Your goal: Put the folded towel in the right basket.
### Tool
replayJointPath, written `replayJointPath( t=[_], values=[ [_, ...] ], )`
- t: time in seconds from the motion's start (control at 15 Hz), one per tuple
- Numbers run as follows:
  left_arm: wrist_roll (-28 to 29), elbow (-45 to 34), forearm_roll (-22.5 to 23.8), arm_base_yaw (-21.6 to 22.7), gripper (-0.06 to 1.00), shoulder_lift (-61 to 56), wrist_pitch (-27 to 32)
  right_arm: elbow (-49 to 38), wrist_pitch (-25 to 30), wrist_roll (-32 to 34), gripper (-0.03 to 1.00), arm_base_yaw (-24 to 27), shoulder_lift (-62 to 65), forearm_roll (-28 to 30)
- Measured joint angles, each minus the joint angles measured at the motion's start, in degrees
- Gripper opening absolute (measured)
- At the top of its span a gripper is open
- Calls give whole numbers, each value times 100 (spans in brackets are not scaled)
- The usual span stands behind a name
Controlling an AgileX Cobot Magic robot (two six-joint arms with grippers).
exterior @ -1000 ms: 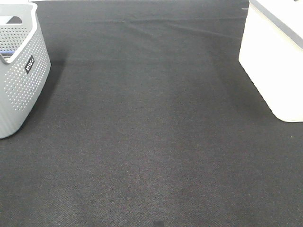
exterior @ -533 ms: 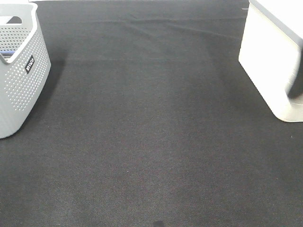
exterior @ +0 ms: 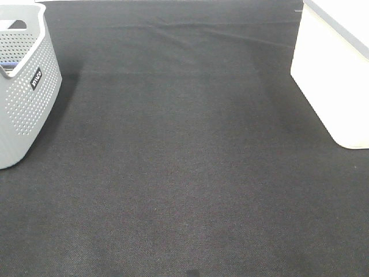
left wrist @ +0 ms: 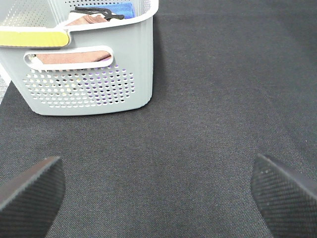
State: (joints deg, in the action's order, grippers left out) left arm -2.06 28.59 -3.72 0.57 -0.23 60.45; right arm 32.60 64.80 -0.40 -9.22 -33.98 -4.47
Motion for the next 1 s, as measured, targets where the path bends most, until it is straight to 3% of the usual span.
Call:
replayJointPath(
  t=[0.53, 0.8, 1.0],
  values=[
    [0, 0, 0, 0, 97, 0, 0, -332, -361, -246, 86, 0, 2813, 183],
    [0, 0, 0, 0, 97, 0, 0, -350, -361, -258, 86, 6, 2974, 183],
    [0, 0, 0, 0, 97, 0, 0, -361, -361, -258, 86, 430, 2974, 172]
  ],
)
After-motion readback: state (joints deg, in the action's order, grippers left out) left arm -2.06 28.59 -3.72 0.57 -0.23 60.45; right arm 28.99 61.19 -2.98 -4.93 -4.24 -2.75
